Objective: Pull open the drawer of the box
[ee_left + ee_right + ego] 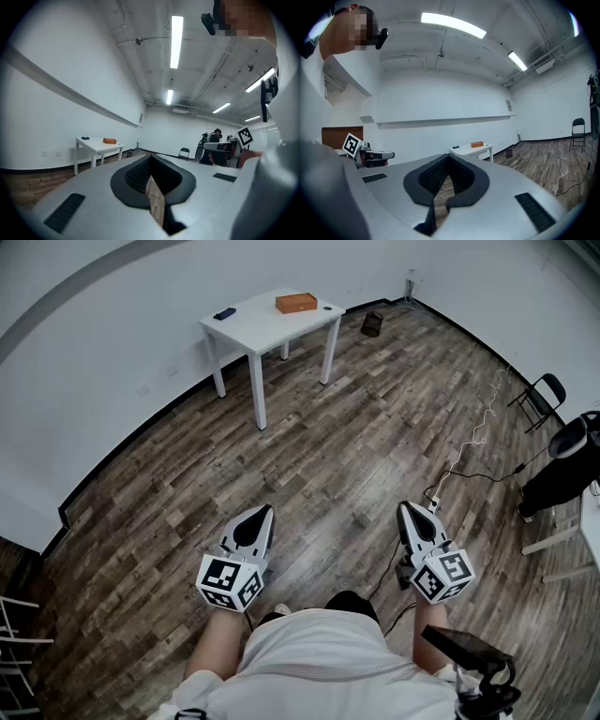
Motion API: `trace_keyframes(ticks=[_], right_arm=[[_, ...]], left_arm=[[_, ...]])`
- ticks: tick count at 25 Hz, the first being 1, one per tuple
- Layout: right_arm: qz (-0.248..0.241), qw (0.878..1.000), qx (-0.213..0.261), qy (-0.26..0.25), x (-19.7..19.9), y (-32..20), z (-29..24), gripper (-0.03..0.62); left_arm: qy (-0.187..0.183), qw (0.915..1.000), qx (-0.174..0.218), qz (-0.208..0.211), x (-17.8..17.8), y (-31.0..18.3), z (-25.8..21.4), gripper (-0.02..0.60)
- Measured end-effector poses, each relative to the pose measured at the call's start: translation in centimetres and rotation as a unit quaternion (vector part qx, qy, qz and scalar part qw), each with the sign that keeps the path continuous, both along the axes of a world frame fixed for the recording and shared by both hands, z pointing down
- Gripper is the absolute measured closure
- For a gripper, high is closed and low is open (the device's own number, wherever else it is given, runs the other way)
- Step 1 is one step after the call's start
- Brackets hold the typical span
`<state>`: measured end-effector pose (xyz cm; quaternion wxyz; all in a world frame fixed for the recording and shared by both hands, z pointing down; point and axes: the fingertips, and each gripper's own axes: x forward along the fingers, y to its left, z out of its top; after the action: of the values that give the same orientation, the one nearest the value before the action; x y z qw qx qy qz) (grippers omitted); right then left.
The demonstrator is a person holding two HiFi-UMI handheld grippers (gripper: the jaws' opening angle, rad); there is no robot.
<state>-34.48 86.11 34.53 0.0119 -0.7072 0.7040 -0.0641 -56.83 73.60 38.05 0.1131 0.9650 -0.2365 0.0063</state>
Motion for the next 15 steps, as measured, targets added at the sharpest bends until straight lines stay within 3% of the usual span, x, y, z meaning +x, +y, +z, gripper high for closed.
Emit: trace_keyframes(ticks=[7, 15], right_arm=[[-0.004, 1.000, -0.022, 0.011, -2.7, -3.3, 1.2, 0.595], [0.002, 1.000, -0.025, -0.003, -0.2, -7.3, 2.3, 0.595]], left_arm=[[-0.005, 0.9999, -0.011, -0.006, -2.4, -4.0, 1.5, 0.571], [-0.031, 0.9992, 0.008, -0.022, -0.1, -8.5, 1.6, 0.571]])
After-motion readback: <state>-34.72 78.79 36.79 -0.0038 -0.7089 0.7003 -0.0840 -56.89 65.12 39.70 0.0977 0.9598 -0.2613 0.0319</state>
